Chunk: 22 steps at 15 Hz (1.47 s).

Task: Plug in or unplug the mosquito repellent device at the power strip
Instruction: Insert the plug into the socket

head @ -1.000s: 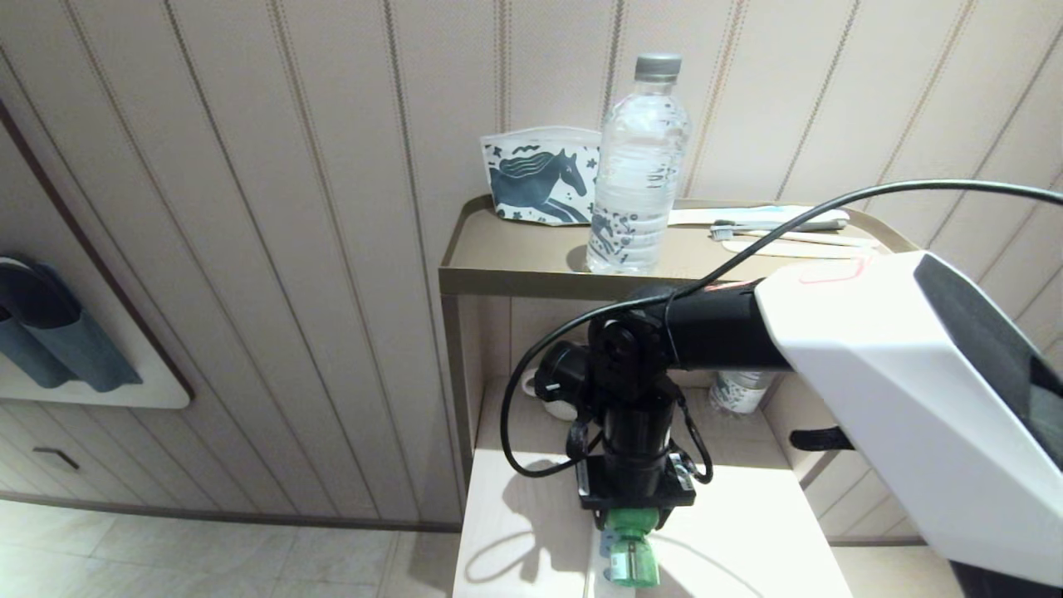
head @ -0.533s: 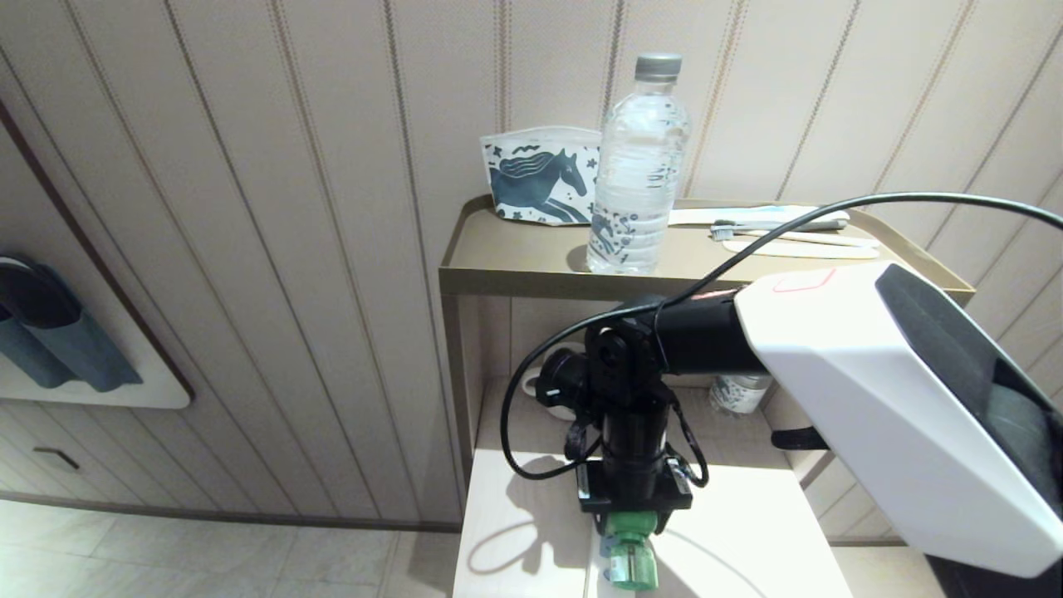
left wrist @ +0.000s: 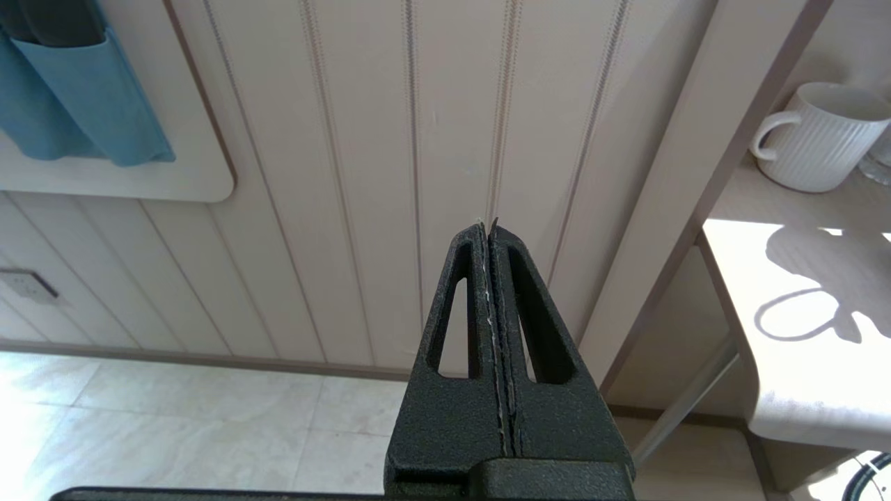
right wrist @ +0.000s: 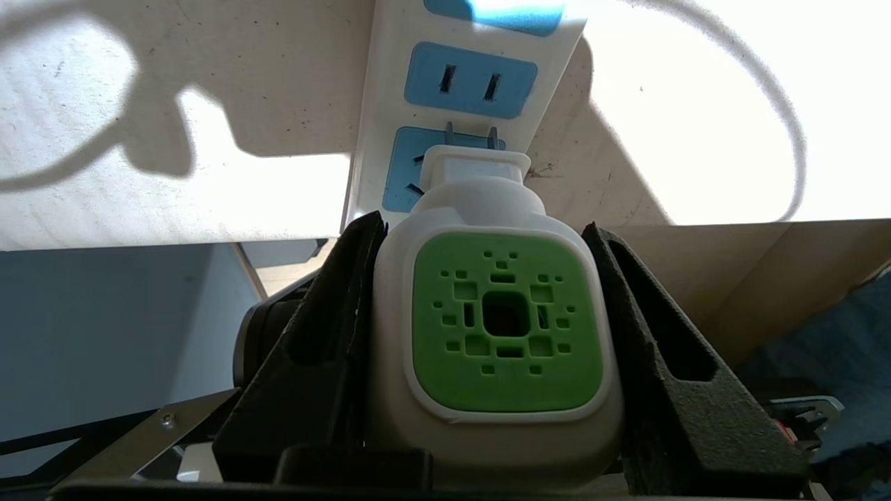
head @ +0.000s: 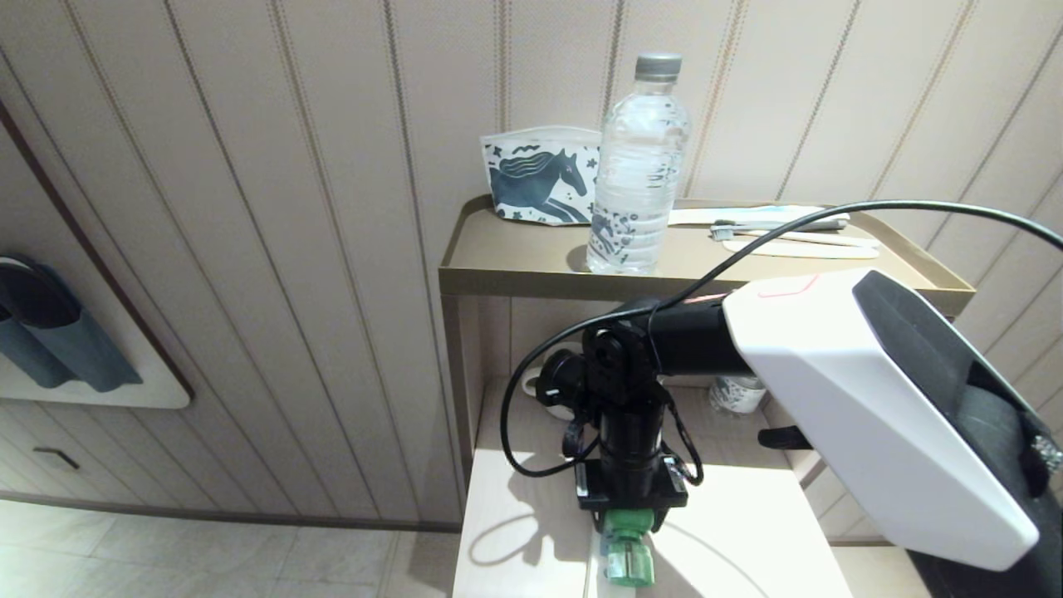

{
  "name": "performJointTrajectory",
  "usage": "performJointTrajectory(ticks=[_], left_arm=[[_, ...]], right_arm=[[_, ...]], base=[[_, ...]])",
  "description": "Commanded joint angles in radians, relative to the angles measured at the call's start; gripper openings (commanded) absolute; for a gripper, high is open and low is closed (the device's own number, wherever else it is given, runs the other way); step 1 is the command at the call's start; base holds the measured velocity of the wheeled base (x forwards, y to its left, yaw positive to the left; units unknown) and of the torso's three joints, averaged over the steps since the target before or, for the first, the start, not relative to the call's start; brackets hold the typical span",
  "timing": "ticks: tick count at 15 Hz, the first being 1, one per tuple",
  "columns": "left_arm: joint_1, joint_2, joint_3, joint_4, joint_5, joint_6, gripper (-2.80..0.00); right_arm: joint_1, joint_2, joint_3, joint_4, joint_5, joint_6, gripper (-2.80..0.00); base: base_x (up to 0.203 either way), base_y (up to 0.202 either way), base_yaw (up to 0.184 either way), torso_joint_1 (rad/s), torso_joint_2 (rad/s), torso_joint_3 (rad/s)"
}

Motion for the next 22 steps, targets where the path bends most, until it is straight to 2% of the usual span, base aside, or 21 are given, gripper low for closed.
performJointTrajectory(ticks=[1,18,19,22], left_arm=[[0.0,0.002,0.0,0.0,0.0,0.0,-2.8],[0.0,0.002,0.0,0.0,0.0,0.0,-2.8],[0.0,0.002,0.0,0.0,0.0,0.0,-2.8],[0.0,0.002,0.0,0.0,0.0,0.0,-2.8]], right_arm=[[0.0,0.016,-0.018,0.006,0.0,0.004,-2.8],[-0.031,0.05,-0.045,0.005,0.0,-0.006,-2.8],[-0.03,0.055,-0.046,0.004,0.007,-0.005,-2.8],[-0.076,0.063,-0.049,-0.009,0.116,-0.005,-2.8]], base=[[0.0,0.0,0.0,0.0,0.0,0.0],[0.0,0.0,0.0,0.0,0.0,0.0],[0.0,0.0,0.0,0.0,0.0,0.0],[0.0,0.0,0.0,0.0,0.0,0.0]])
